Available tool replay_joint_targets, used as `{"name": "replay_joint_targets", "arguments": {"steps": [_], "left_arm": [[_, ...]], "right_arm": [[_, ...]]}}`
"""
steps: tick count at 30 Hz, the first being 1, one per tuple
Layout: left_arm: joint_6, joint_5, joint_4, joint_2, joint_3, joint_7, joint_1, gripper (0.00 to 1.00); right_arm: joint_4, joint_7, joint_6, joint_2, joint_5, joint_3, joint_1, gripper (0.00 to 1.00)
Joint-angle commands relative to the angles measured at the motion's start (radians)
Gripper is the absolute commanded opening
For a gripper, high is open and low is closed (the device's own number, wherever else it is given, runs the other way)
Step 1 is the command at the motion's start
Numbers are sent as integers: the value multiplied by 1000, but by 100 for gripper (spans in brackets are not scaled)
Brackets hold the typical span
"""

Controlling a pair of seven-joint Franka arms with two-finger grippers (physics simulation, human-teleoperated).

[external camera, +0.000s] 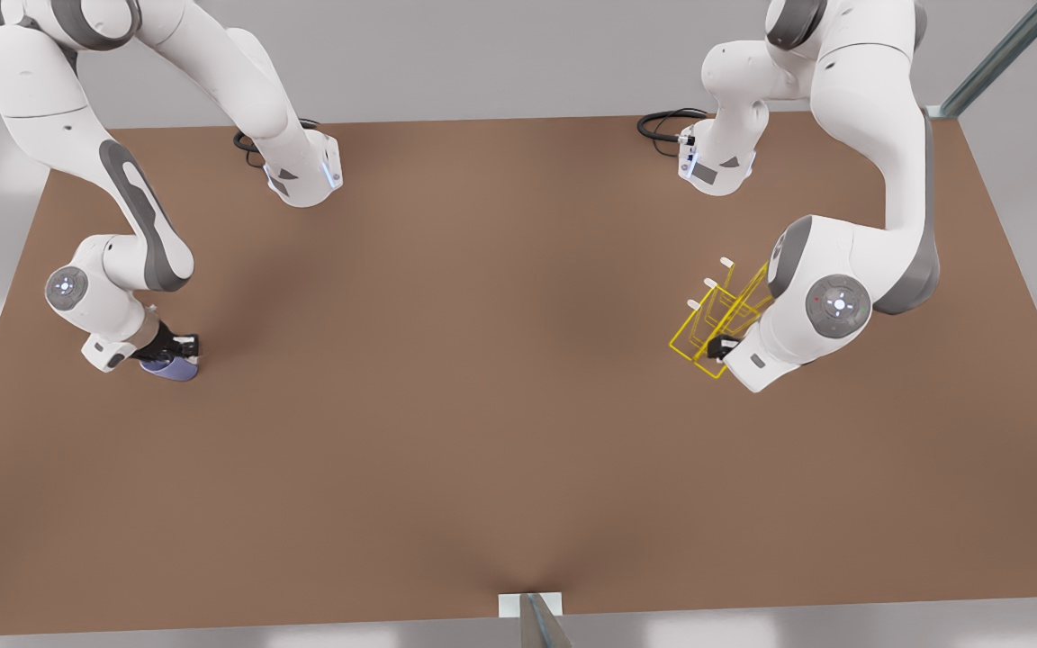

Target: Place the cup on the cup holder

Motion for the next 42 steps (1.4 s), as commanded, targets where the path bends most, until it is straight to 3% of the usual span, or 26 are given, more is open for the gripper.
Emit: {"name": "replay_joint_targets", "arguments": {"steps": [1,13,20,21,25,28,35,39,42], "left_arm": [[3,1,1,-1,0,-6,3,100],[1,2,1,-1,0,-6,1,100],[1,2,1,-2,0,-6,1,100],[1,2,1,-2,0,-6,0,100],[-5,2,-1,-6,0,-6,3,100],[0,2,-2,-6,0,-8,1,100],[3,2,-1,-1,0,-87,-11,100],[4,4,-1,-1,0,-87,-11,100],[4,4,1,1,0,-89,-11,100]], "right_arm": [[0,-4,-2,-9,-13,0,-1,21],[22,0,-65,-54,-10,6,3,21],[191,147,-281,-84,176,-11,307,21],[220,180,-300,-84,225,-37,390,21],[303,246,-312,-84,401,-305,809,21],[339,290,-305,-69,455,-345,954,21],[628,385,-366,77,702,-738,1513,21],[747,379,-349,167,895,-732,1556,21],[781,295,-274,242,1082,-680,1547,21]]}}
